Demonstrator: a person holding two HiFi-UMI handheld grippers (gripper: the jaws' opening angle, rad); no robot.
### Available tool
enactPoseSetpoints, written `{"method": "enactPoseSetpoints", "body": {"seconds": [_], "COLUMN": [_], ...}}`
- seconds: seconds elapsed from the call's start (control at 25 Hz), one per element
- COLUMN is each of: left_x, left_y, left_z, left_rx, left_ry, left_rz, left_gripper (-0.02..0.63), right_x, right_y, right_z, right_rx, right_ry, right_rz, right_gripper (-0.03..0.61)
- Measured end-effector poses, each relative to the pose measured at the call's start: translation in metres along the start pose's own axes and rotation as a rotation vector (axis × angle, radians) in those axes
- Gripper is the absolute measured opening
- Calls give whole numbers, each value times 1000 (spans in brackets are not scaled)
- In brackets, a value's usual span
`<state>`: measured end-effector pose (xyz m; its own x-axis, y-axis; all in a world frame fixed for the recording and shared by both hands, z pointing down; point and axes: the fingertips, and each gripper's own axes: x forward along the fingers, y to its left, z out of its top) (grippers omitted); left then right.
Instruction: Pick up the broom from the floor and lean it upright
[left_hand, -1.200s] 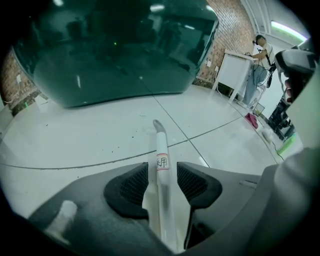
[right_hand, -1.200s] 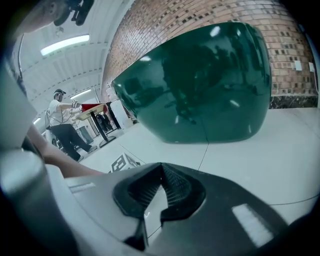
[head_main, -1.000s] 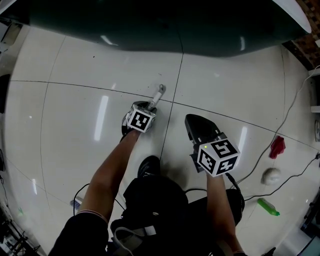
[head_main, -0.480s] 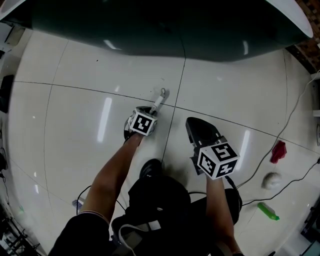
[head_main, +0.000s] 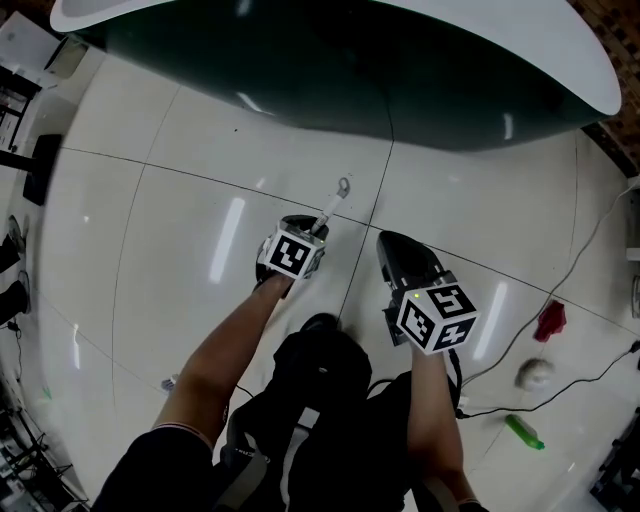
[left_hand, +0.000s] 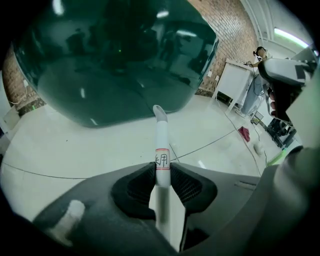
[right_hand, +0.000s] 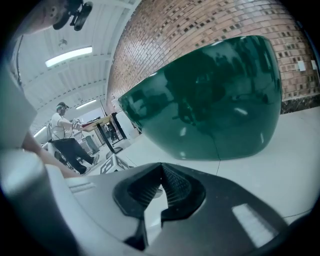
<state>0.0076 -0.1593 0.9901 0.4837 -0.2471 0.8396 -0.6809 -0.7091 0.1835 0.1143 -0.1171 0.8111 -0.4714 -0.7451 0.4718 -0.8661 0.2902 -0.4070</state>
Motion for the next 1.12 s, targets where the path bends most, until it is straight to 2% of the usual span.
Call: {"method": "enactPoseSetpoints", "body": {"seconds": [0.24, 0.64, 0.88, 1.12], "left_x": [-93, -240, -317, -402], "left_y": [-26, -52, -58, -44], "left_z": [39, 103, 145, 168], "left_rx": [15, 37, 50, 46], "left_ry": [-68, -101, -154, -198], "left_rz": [-31, -15, 26, 92], "left_gripper": [97, 95, 91, 91], "right_x": [-40, -119, -162, -189], "right_y": [46, 120, 156, 207], "right_z": [54, 166, 224, 269], "right_rx": [10, -11, -40, -72], "right_ry": [34, 53, 57, 59], "right_rz": [12, 14, 7, 50], "right_gripper": [0, 0, 0, 0]}}
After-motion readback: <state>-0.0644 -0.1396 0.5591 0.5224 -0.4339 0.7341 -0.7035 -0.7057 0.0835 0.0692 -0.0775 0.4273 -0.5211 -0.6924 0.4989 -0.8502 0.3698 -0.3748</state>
